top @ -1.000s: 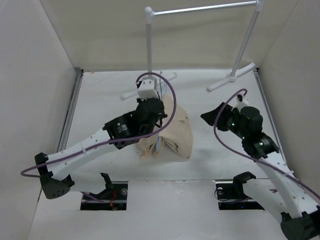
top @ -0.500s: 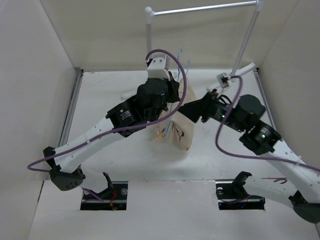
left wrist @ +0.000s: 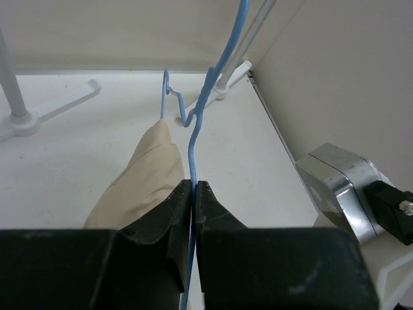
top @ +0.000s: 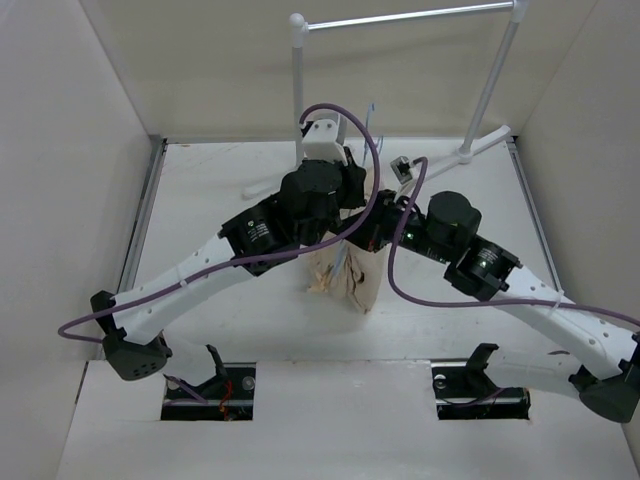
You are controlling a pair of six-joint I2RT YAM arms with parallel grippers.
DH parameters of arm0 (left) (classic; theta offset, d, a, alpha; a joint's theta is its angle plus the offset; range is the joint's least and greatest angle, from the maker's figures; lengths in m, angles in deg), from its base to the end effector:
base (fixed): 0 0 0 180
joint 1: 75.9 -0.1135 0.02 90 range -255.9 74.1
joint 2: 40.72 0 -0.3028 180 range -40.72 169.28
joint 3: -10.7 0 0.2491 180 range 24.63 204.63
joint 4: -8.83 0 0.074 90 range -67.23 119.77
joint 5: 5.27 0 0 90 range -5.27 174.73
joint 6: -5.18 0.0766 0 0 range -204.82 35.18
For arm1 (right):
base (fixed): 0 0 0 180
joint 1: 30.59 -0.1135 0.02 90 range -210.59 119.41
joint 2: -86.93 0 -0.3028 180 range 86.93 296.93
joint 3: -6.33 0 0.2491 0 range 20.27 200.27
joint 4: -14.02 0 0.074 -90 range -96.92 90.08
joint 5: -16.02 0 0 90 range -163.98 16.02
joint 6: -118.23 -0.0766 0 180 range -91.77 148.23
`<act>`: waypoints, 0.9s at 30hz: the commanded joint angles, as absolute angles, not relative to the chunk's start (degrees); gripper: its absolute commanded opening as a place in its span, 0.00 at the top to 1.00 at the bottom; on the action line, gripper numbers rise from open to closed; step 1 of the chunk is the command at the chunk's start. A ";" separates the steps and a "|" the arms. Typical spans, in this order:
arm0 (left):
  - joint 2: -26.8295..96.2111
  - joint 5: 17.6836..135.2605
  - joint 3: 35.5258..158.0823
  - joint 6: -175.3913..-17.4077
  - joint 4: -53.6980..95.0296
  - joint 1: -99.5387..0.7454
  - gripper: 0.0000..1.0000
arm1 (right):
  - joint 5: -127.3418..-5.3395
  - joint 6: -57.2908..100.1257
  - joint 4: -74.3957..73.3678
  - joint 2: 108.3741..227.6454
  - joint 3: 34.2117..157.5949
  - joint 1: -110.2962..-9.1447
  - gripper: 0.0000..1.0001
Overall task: Place the trousers on the hanger
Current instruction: Place the hanger at the clothesline.
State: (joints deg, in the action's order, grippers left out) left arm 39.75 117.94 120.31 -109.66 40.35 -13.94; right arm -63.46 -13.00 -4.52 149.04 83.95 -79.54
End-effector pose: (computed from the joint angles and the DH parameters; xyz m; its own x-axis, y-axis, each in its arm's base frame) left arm 0.1900 -0.2675 0.5277 -0.2199 -0.3349 -0.9163 0.4285 0.8106 -0.3991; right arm 0.1651 0.2109 0.4398 -0.5937 0.3050 -0.7447 -0.6248 0.4085 0.6654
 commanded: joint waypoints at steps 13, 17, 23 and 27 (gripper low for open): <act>24.60 121.39 114.55 -110.13 31.91 -22.75 0.41 | -54.39 -15.72 1.49 147.57 90.39 -65.98 0.96; 19.76 120.95 108.15 -112.06 34.27 -27.24 0.09 | -50.35 -12.56 -1.75 153.09 98.90 -58.87 0.97; 13.61 120.25 93.65 -122.42 43.41 -30.93 0.00 | -45.95 -8.34 -9.40 167.76 117.70 -47.61 0.97; 9.31 116.74 84.43 -127.17 47.46 -34.27 0.00 | -44.54 -6.23 -14.50 177.43 130.28 -43.65 0.97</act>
State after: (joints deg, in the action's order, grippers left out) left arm 11.51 119.39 89.47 -121.46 42.08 -32.43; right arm -47.98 -10.51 -13.87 174.19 121.83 -45.36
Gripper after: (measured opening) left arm 0.997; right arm 0.133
